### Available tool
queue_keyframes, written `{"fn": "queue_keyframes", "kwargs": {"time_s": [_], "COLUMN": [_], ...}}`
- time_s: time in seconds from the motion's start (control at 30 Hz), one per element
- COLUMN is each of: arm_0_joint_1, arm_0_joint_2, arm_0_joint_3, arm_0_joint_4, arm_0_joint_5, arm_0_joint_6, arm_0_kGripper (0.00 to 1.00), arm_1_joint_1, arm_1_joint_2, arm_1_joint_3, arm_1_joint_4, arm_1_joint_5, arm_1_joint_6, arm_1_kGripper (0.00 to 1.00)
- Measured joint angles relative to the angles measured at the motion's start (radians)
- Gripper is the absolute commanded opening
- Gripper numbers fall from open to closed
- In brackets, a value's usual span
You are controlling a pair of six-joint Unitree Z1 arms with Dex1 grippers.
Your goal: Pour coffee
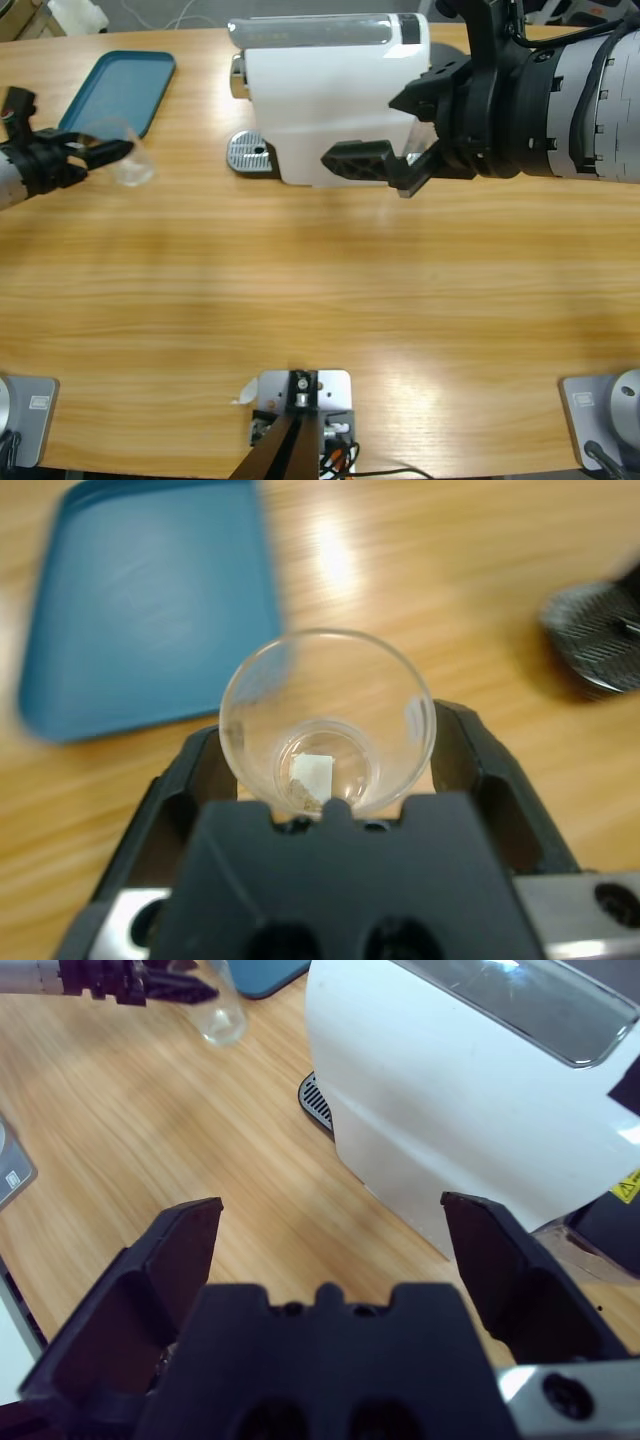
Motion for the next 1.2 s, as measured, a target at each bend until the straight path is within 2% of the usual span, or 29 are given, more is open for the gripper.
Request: {"fn": "queue_keyframes", "kwargs": {"time_s": [0.23,0.43,0.53,0.9,1.2], "arm_0_joint_1": [-0.020,-0.019,-0.019,-0.047,-0.079], "arm_0_joint_2": [-0.038,-0.034,-0.001,0.135,0.180], "arm_0_joint_3": [-0.164,-0.238,-0.273,-0.360,-0.394], "arm_0_joint_4": [0.180,0.208,0.213,0.227,0.227], "arm_0_joint_5": [-0.235,-0.452,-0.517,-0.549,-0.546], "arm_0_joint_6": [0.120,0.168,0.209,0.294,0.299], "arm_0_kGripper": [0.269,0.269,0.268,0.269,0.269], "arm_1_joint_1": [0.000,0.000,0.000,0.000,0.000], "arm_1_joint_2": [0.000,0.000,0.000,0.000,-0.002], "arm_1_joint_3": [0.018,0.033,0.037,0.037,0.037], "arm_1_joint_4": [-0.008,-0.009,-0.009,0.005,0.012], "arm_1_joint_5": [0.000,0.000,0.000,0.000,-0.005], "arm_1_joint_6": [0.005,0.007,0.007,0.007,0.007], "arm_1_kGripper": [1.000,1.000,1.000,1.000,1.000]}}
